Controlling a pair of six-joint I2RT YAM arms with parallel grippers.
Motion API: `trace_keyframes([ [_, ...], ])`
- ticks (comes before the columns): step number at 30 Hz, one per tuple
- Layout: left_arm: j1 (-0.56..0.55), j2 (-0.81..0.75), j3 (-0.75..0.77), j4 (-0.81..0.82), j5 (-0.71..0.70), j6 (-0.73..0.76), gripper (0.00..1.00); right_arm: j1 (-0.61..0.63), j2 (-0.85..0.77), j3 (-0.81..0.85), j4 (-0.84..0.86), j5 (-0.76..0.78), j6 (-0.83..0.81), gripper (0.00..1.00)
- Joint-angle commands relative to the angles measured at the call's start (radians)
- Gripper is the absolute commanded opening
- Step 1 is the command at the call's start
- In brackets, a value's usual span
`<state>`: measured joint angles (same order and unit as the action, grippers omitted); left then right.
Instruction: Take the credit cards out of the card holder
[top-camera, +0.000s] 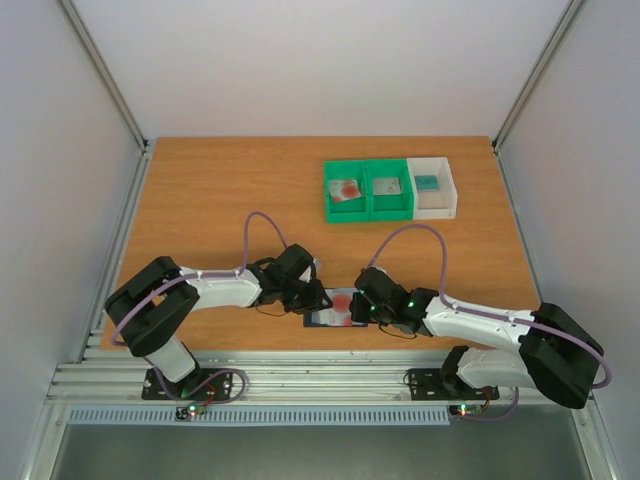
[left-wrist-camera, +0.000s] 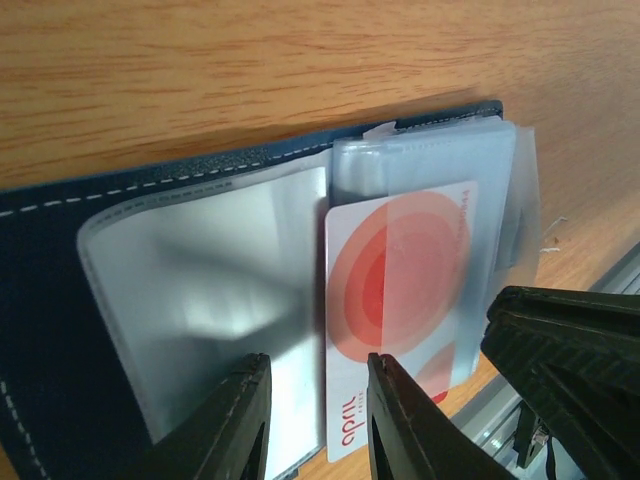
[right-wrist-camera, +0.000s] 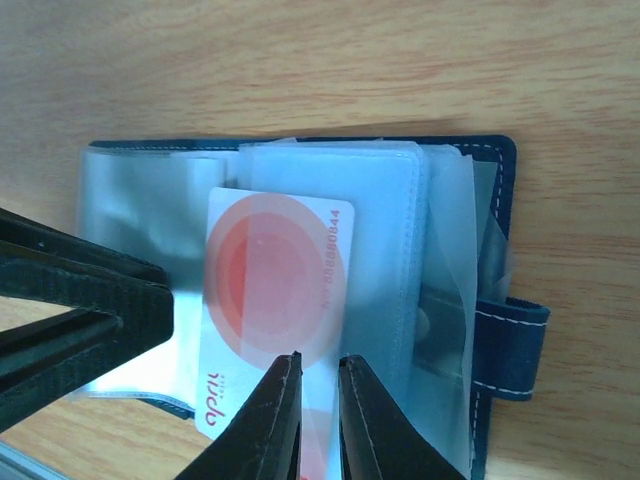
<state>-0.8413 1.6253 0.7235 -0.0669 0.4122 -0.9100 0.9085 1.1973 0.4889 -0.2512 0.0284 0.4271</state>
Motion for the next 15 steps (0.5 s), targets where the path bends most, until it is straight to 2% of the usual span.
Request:
trace_keyframes([
  [1,0.007,0.033,-0.018,0.127,0.035,-0.022,0.28,0.006,0.034,0.020,0.005,-0.001,-0.003,0.12],
  [10,0.006,0.083,-0.023,0.202,0.062,-0.046,0.28,0.006,0.084,0.009,0.010,-0.002,0.035,0.10],
  [15,0.006,0.096,-0.025,0.216,0.067,-0.058,0.14,0.006,0.089,0.006,0.017,-0.006,0.041,0.09],
])
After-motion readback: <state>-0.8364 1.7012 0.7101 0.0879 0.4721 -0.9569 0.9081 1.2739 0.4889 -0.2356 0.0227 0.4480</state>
